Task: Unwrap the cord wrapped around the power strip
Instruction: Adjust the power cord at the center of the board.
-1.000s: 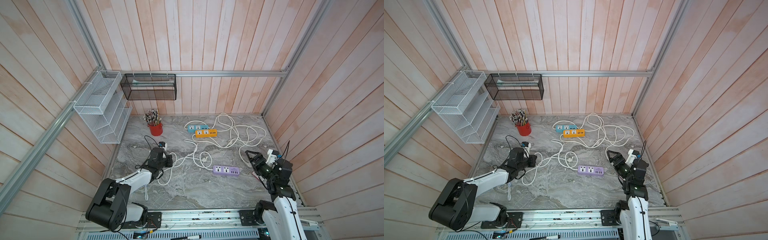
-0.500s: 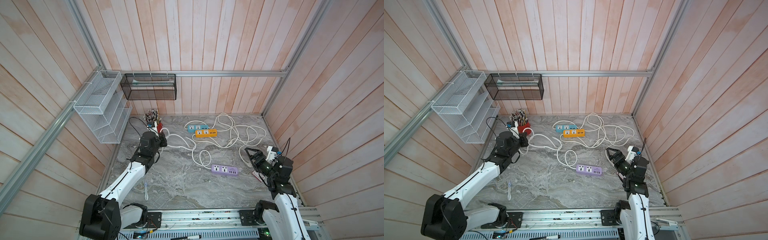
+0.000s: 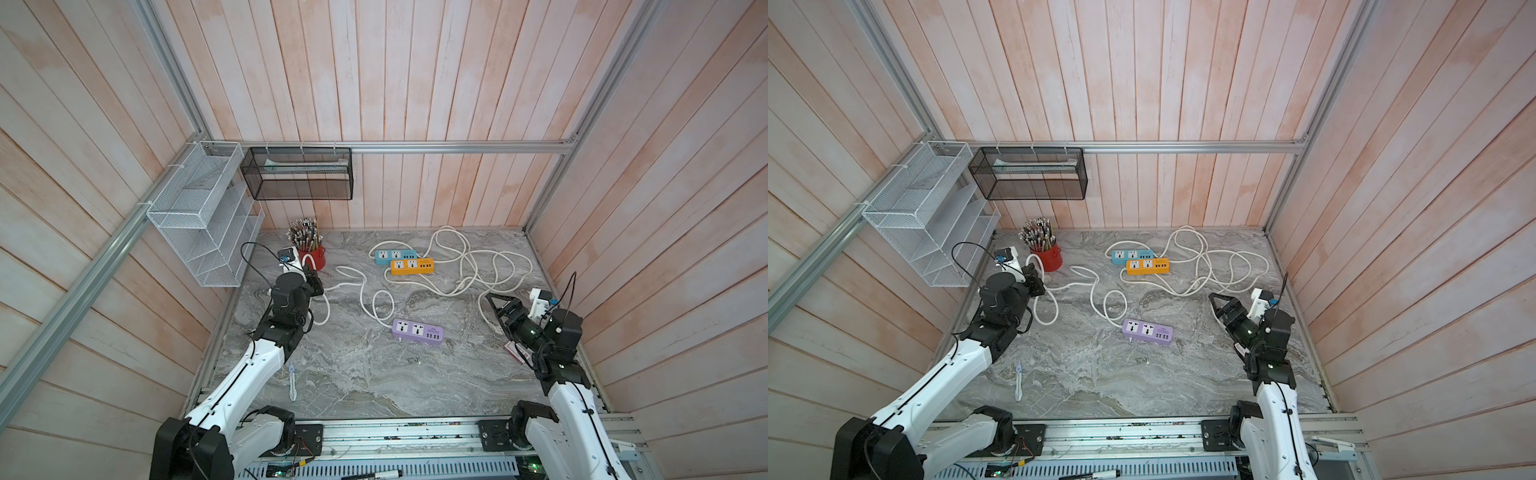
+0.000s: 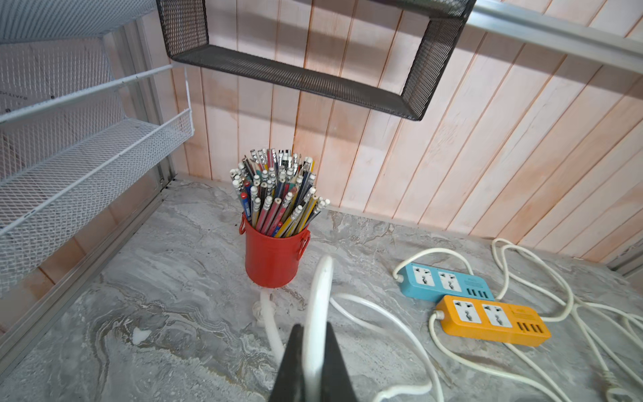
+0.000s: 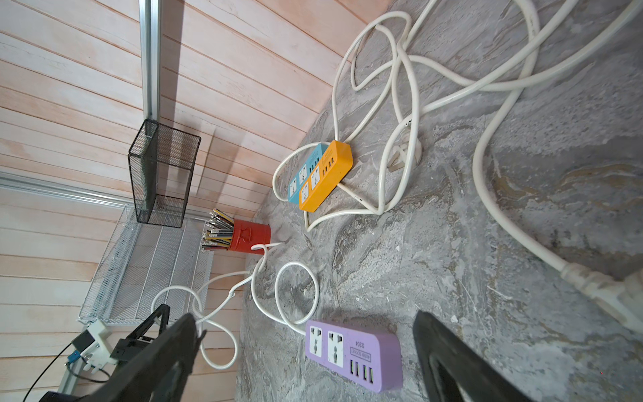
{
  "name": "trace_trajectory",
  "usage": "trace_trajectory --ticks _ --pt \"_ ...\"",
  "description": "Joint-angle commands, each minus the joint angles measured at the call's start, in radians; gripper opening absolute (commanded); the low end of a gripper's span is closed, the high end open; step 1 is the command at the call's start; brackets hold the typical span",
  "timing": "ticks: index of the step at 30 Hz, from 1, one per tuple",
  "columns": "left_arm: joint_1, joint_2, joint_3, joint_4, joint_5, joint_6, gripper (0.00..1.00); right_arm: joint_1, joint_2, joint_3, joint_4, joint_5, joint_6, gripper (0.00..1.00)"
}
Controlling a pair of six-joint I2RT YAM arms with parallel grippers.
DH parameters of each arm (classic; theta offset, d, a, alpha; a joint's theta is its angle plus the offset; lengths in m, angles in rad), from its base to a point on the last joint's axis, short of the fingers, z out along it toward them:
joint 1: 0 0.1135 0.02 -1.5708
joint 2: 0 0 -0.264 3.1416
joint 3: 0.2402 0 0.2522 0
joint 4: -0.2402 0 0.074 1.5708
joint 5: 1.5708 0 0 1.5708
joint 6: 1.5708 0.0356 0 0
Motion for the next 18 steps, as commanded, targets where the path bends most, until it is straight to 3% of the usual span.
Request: trace_trajectory --ticks 1,3,9,12,14,18 --pt "0.003 0.001 0.006 -0.016 -0.038 -0.008 0.10 0.040 0.011 0.032 0.043 0.006 0.000 0.98" --pt "0.003 0.002 0.006 -0.028 -0.057 -0.013 0.23 0.072 0.019 0.044 0.037 0.028 -0.009 0.98" --pt "0.004 0.012 0.006 -0.065 -0.065 -0.027 0.40 0.105 0.044 0.056 0.051 0.050 -0.014 0.98" --pt "0.004 -0.002 -0.008 -0.065 -0.085 -0.033 0.72 0.109 0.059 0.062 0.060 0.048 -0.021 0.98" --pt "0.004 -0.020 -0.019 -0.049 -0.079 -0.035 0.99 0.115 0.074 0.071 0.055 0.053 -0.036 0.98" --pt "0.004 -0.045 -0.033 -0.016 -0.065 -0.025 1.00 0.123 0.091 0.093 0.042 0.087 -0.078 0.98"
